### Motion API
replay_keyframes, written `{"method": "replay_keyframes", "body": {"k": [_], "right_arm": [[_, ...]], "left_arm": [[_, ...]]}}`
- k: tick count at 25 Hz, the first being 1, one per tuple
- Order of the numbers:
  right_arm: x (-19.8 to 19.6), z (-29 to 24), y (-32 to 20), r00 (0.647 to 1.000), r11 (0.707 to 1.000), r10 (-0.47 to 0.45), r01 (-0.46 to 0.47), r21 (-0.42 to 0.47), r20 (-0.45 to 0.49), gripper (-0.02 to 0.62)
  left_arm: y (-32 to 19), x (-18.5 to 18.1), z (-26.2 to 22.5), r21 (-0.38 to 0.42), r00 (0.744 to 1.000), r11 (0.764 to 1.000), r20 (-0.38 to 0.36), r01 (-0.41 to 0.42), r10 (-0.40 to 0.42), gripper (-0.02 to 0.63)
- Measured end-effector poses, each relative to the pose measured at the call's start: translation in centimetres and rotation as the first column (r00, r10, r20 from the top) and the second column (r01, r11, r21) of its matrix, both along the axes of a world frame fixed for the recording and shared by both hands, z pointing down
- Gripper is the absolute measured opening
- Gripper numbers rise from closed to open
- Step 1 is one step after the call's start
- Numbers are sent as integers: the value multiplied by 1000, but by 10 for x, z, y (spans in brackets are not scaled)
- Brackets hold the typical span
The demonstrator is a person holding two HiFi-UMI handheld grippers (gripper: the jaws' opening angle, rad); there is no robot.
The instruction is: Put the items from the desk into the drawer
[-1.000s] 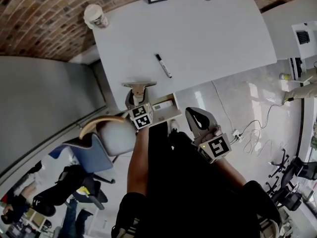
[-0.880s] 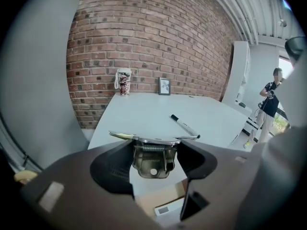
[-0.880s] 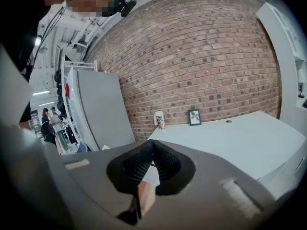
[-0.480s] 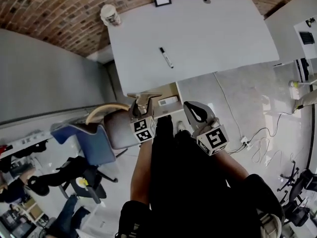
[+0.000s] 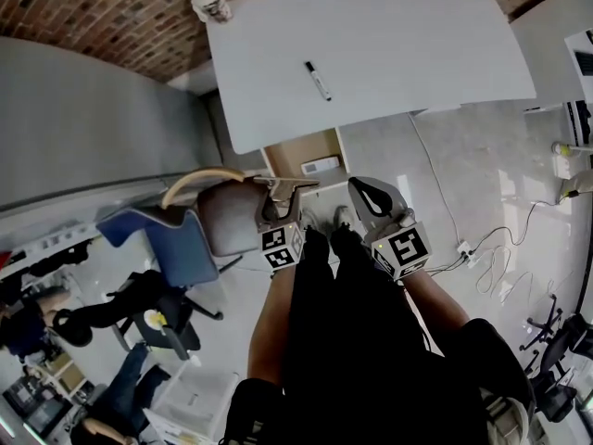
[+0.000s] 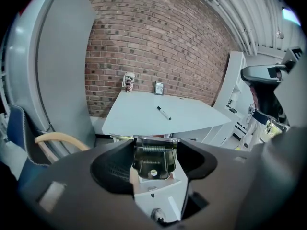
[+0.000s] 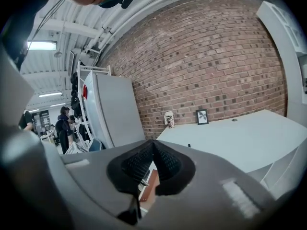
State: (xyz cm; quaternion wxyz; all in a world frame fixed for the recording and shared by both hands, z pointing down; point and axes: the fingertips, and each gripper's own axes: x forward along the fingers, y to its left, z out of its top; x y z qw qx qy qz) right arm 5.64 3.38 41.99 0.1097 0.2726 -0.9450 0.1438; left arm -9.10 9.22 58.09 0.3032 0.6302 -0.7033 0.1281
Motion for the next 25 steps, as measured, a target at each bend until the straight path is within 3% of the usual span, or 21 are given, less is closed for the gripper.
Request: {"method": "replay_keyframes", "body": {"k": [9,14,25], "right_arm": [[-2,37,-16,996,999,44,-43,8,-71,5],[-5,65,-10,993,998,48,-52,-29,-110,5],[-4,129,-10,986,988,83,-100,-118,-143,5]], "left_arm": [[-7,7,62,-63,998,998,-62,-27,23,296],[-11,13,107,-124,994,991,-109,-45,32,296],[-31,19,211,-300,982,952,-190,-63,5,296]]}}
